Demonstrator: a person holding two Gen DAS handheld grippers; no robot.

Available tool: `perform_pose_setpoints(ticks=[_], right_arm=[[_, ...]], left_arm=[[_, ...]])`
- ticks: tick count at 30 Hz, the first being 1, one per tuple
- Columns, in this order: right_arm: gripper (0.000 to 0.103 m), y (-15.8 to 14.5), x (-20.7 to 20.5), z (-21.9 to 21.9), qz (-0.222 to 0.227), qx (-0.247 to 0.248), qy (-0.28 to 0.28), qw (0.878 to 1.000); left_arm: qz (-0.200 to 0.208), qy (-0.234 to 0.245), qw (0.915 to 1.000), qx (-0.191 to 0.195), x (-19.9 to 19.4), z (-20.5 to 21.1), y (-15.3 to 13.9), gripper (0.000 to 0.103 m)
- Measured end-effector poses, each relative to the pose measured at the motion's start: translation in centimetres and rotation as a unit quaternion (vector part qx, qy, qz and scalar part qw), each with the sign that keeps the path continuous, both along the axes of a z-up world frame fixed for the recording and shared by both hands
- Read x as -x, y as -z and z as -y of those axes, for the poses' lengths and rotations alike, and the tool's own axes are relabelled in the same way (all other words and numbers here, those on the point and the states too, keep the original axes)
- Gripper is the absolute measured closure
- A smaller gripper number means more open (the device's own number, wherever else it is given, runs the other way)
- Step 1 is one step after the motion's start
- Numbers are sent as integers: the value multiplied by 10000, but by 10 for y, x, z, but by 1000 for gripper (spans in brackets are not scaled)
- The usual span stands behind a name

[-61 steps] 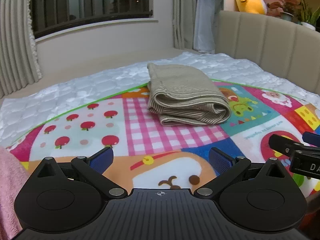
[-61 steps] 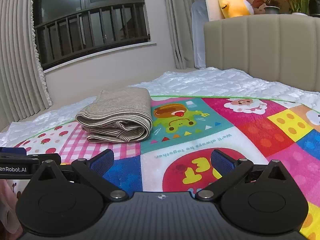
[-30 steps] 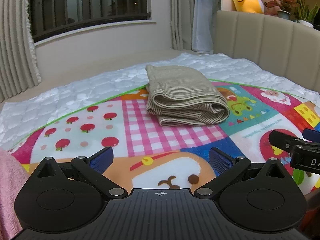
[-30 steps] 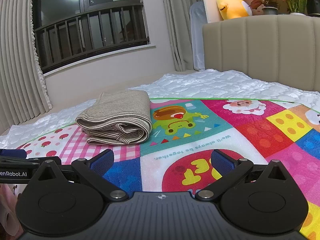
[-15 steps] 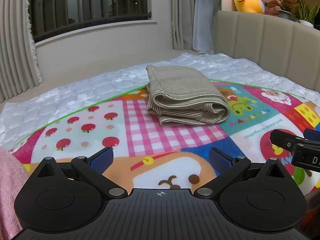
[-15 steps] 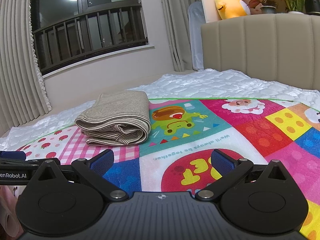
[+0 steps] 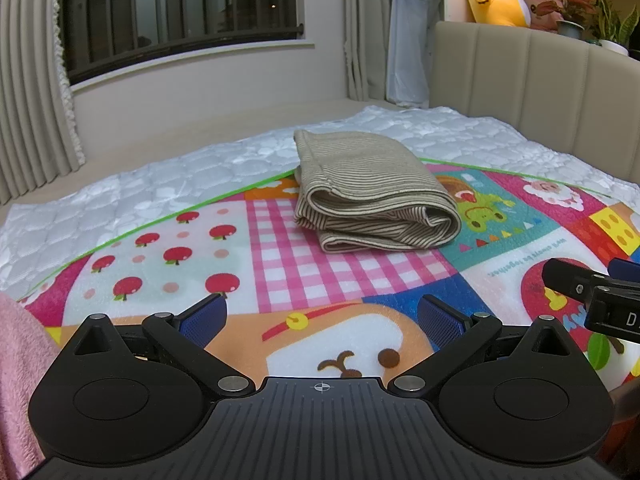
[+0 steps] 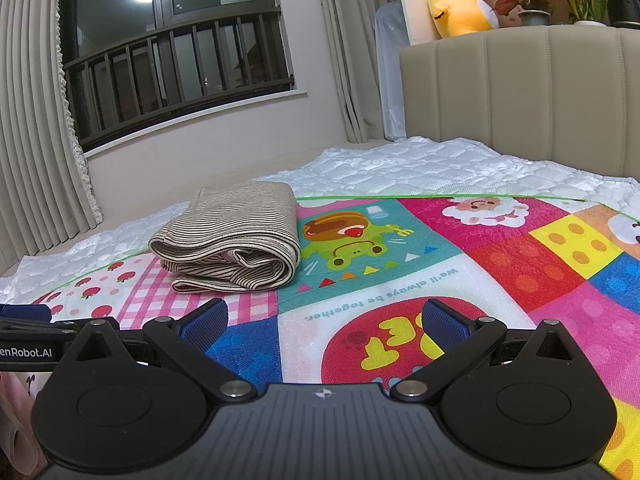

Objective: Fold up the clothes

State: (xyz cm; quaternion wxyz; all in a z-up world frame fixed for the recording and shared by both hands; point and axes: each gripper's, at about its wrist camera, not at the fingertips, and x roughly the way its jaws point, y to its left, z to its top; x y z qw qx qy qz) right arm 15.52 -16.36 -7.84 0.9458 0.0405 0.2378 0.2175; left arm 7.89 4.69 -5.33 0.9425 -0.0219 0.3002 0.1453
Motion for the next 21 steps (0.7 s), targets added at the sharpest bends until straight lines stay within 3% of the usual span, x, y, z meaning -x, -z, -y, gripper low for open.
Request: perform_pose_setpoints(ticks=[21], right_arm=[[0,0,0,2,-26,-20,24,10000]], left_arm=[[-2,19,10000,33,0,-1,0,0]])
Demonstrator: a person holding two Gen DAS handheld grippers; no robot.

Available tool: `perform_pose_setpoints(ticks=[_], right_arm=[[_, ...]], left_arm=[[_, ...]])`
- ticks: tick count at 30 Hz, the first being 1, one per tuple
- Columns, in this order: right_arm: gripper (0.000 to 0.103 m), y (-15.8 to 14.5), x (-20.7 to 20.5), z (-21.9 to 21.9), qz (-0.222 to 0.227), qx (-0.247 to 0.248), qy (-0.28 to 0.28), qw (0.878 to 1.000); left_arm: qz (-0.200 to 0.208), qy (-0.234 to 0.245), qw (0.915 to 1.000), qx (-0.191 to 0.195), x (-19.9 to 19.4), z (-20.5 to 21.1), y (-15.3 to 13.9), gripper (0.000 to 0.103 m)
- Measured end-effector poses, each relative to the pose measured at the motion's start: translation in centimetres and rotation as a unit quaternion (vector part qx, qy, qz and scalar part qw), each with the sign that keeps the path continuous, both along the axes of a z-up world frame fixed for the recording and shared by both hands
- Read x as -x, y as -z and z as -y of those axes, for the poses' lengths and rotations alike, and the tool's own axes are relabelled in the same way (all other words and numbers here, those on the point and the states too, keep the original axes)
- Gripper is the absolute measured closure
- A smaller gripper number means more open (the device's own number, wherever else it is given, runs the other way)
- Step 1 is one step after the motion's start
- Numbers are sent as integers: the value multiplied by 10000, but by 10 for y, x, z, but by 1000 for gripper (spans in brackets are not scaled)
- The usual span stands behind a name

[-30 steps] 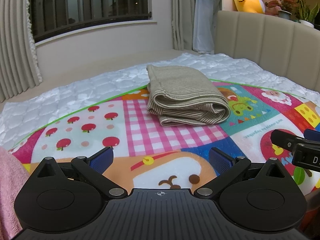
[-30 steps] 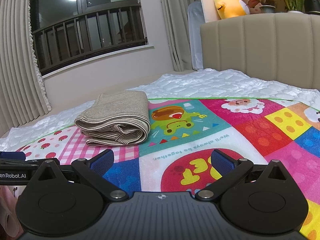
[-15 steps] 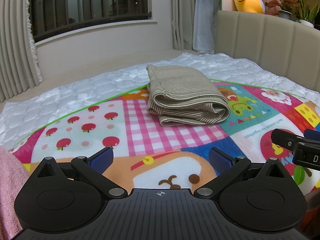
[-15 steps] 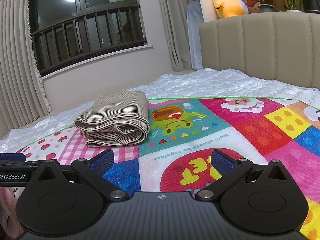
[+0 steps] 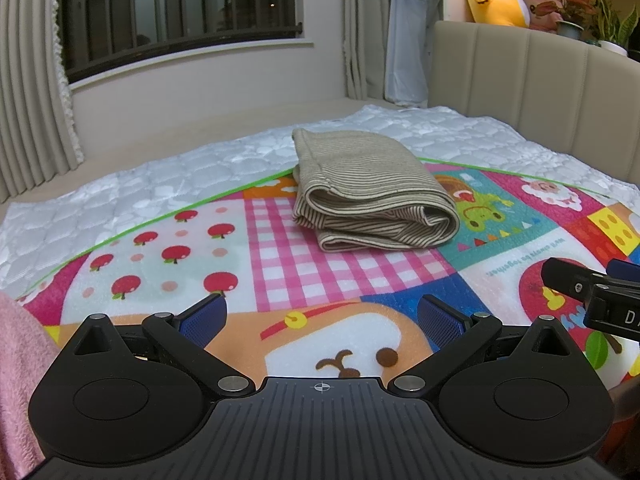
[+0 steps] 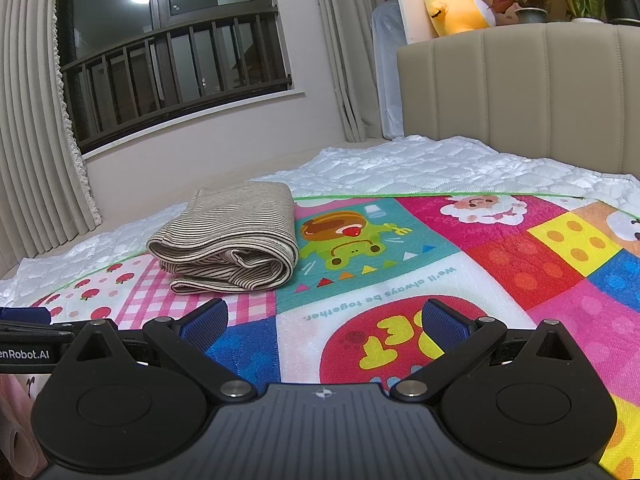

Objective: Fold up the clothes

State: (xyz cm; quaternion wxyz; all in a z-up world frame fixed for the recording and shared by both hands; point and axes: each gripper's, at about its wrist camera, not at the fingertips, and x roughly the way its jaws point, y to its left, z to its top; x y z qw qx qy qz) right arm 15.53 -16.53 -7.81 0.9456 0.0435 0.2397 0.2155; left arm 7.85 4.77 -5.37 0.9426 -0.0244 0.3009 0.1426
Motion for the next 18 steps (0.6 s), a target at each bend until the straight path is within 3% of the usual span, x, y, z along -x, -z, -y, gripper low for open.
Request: perform_pose_setpoints(ticks=[18], right_arm=[[0,1,-2,1,-32,-41,-5,10000]], left_arm=[[-9,-4,10000,9,1,1,0,0]])
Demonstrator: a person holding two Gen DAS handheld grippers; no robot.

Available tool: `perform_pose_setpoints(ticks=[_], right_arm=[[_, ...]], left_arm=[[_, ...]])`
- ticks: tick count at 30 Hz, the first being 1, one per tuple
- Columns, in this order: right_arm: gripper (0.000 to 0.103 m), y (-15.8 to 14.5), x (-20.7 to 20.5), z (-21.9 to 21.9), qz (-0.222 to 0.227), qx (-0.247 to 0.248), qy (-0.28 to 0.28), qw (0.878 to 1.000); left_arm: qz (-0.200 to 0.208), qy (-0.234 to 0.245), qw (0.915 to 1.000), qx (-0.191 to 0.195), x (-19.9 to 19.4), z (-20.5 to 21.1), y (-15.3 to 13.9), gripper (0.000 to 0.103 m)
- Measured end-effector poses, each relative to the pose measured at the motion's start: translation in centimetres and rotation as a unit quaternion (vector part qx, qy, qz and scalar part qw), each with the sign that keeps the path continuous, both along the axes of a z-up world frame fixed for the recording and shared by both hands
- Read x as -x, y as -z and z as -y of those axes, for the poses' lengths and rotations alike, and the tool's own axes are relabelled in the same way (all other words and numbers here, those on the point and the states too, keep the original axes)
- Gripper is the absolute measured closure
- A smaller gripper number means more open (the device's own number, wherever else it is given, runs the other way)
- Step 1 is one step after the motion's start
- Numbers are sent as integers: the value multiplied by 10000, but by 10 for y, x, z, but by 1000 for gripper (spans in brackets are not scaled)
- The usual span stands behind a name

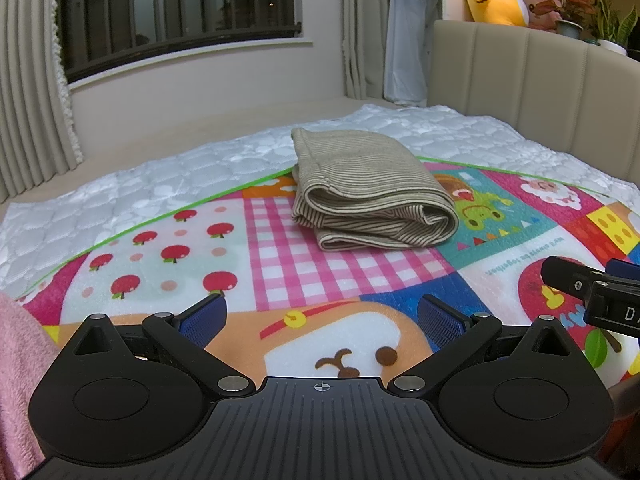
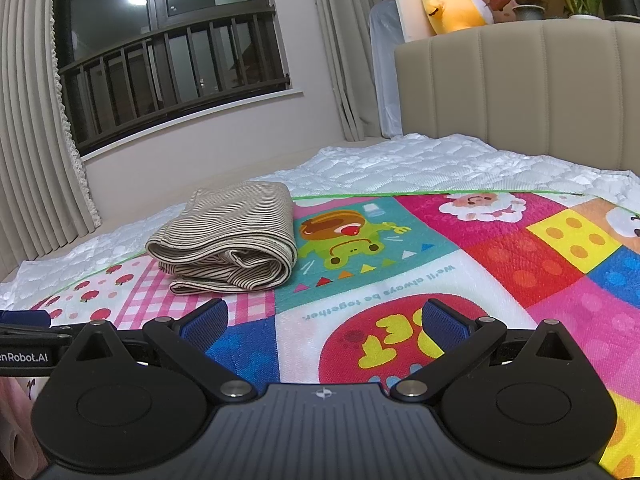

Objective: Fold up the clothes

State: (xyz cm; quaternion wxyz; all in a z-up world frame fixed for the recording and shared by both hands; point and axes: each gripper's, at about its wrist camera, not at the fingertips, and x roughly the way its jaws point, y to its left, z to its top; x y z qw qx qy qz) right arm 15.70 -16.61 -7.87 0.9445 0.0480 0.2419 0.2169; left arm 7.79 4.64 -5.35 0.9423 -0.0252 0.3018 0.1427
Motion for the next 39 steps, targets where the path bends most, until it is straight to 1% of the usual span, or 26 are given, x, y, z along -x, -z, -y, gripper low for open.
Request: perform_pose_setpoints(ticks=[32,39], right_arm=[[0,1,0,1,-4,-21,19,10000],[0,-1,-3,-5,-57,124,-104,9999]], left_arm=[[24,41,10000,7,0,0,0,0],[64,50,9999,71,1,-1,-2,0]])
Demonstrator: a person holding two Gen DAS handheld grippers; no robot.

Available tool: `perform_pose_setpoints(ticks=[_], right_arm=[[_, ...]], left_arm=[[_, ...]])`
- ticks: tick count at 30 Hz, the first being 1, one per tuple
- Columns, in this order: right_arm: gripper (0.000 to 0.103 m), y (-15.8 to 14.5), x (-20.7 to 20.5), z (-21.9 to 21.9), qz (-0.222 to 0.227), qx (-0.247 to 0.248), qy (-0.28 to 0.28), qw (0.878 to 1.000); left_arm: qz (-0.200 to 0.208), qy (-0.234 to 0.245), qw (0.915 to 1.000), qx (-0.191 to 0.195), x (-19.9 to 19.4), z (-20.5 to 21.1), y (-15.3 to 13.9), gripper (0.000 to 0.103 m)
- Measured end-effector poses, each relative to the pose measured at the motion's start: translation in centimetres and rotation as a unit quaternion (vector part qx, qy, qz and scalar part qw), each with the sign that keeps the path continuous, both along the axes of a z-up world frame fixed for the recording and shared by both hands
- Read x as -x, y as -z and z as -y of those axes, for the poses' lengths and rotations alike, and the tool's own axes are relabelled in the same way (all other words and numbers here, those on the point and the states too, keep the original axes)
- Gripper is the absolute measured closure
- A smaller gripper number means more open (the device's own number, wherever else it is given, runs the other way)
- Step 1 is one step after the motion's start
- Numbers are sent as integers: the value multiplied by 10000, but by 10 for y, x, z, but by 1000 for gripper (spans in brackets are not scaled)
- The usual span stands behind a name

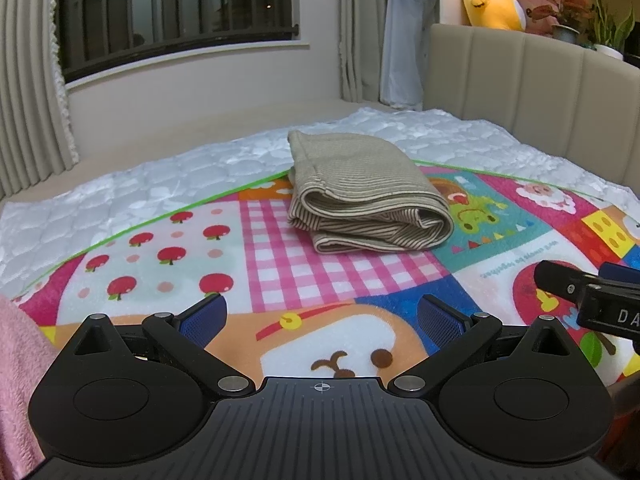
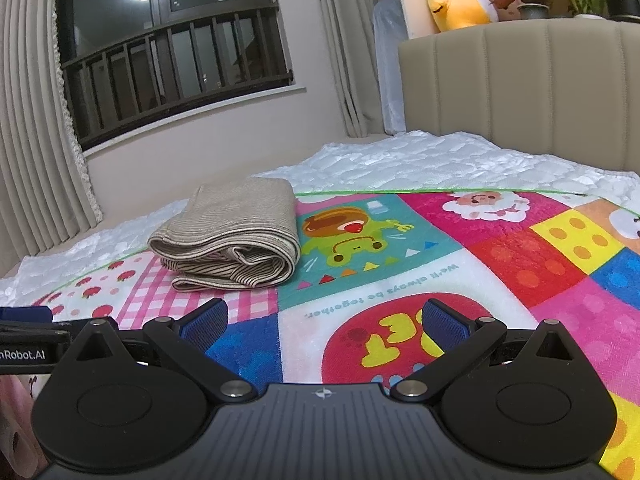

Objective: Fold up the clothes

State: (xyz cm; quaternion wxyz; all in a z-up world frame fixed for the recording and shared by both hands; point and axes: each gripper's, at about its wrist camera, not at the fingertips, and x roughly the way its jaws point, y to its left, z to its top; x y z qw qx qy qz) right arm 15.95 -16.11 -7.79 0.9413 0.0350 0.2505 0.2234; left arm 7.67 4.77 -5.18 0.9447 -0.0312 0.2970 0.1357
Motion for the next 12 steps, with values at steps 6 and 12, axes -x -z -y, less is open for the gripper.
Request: perform_pose_setpoints(ticks=[6,12], right_arm=[[0,2,-3,-6,-80,176,-98,9998],[0,-4,0,-6,-97,237,-74,9996]], left_arm=[[36,-17,9999,113,0,-4,-1,0],[119,-57,9998,154,0,-7,-4,0]])
